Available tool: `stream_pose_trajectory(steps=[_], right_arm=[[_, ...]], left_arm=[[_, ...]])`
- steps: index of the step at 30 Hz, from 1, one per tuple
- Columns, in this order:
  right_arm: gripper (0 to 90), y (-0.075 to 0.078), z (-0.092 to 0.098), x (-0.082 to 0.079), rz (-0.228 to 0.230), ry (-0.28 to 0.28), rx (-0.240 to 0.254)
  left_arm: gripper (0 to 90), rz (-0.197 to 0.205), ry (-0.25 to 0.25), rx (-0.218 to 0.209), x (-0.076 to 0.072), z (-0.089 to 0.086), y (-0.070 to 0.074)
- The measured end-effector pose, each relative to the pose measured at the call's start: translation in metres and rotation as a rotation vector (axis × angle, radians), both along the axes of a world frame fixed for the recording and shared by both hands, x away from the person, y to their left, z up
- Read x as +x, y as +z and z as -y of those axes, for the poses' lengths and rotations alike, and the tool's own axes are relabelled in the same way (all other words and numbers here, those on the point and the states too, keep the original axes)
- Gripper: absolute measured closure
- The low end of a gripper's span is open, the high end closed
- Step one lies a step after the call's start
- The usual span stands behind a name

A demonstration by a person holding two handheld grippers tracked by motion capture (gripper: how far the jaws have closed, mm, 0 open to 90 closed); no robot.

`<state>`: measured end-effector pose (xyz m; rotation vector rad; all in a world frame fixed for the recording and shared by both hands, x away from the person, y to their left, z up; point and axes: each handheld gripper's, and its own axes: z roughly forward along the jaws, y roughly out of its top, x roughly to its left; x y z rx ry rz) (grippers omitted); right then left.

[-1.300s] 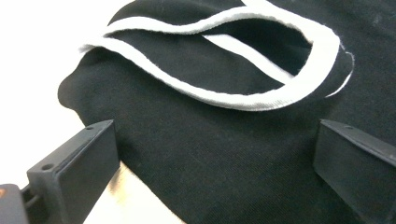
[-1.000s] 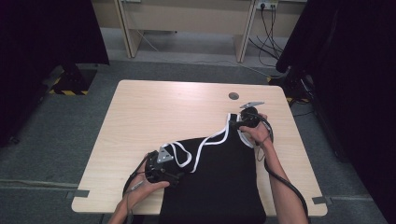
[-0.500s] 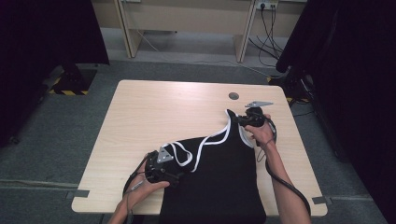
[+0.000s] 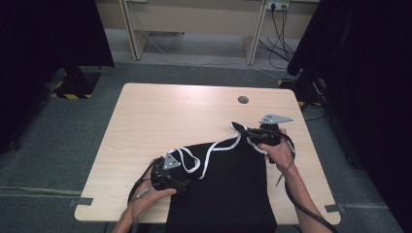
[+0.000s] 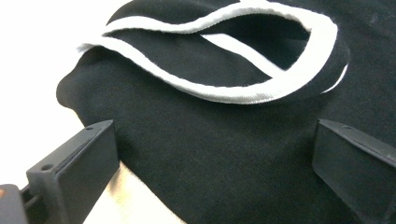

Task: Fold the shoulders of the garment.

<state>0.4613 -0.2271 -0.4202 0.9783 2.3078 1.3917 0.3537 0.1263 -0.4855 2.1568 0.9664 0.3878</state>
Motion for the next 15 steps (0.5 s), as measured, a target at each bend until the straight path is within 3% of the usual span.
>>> stream_pose_trajectory(steps=[3, 10, 15], right_arm=[[84.0, -0.006, -0.002, -0.020, 0.007, 0.039, -0.014], [80.4, -0.025, 0.001, -0.047, -0.024, 0.091, -0.020], [69.1, -0.041, 0.006, -0.060, -0.048, 0.108, -0.047]], left_arm=[[0.3, 0.000, 0.000, 0.000, 0.000, 0.000, 0.000], [0.3, 0.000, 0.000, 0.000, 0.000, 0.000, 0.000], [0.2, 0.000, 0.000, 0.001, 0.000, 0.000, 0.000]])
